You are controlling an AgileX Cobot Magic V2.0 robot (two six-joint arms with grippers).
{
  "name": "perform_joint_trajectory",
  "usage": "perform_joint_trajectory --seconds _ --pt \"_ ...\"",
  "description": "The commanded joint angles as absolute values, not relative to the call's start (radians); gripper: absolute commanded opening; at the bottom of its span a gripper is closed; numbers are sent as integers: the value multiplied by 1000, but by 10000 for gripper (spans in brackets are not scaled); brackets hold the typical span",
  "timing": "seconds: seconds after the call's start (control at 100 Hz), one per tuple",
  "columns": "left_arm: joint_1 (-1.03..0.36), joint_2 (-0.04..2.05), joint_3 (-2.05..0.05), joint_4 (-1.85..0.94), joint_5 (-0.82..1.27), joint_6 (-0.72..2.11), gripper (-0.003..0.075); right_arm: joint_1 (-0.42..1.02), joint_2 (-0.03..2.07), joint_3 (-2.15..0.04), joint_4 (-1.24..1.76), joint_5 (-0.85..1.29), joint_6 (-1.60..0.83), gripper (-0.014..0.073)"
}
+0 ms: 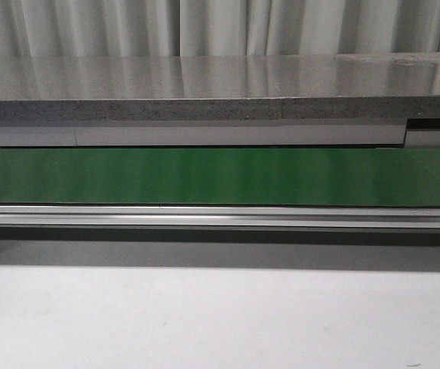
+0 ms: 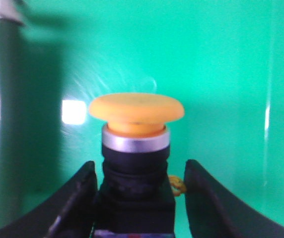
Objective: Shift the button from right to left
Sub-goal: 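Lift the button and place it on the conveyor belt end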
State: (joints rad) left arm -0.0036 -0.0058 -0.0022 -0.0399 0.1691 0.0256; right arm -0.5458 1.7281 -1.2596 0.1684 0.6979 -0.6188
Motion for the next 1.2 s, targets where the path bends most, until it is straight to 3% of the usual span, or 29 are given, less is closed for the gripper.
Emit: perform_joint_trajectory --seconds 0.0,0.31,0.76,0.85,0.95,1.02,1.07,1.19 --pt "-3 -36 44 -42 92 23 -20 -517 1623 -1287 198 710 -606 -15" --pt "-3 -36 44 -42 92 23 -20 -349 1612 -1287 207 775 -290 -11" --pt "-3 -36 44 -42 92 23 -20 -216 1740 -1287 205 853 -268 4" --pt "-3 -36 44 -42 92 23 -20 -216 1740 -1287 205 854 -268 144" --pt "-3 -36 44 -42 92 23 -20 -216 1740 -1287 205 854 -268 452" --pt "-3 -36 44 -42 92 23 -20 -216 1732 -1287 205 844 -268 617" --pt "-3 -36 44 -42 92 23 -20 -216 1719 -1287 206 835 -267 668" --pt "-3 -36 44 -42 92 23 -20 -216 1675 -1287 211 821 -267 639"
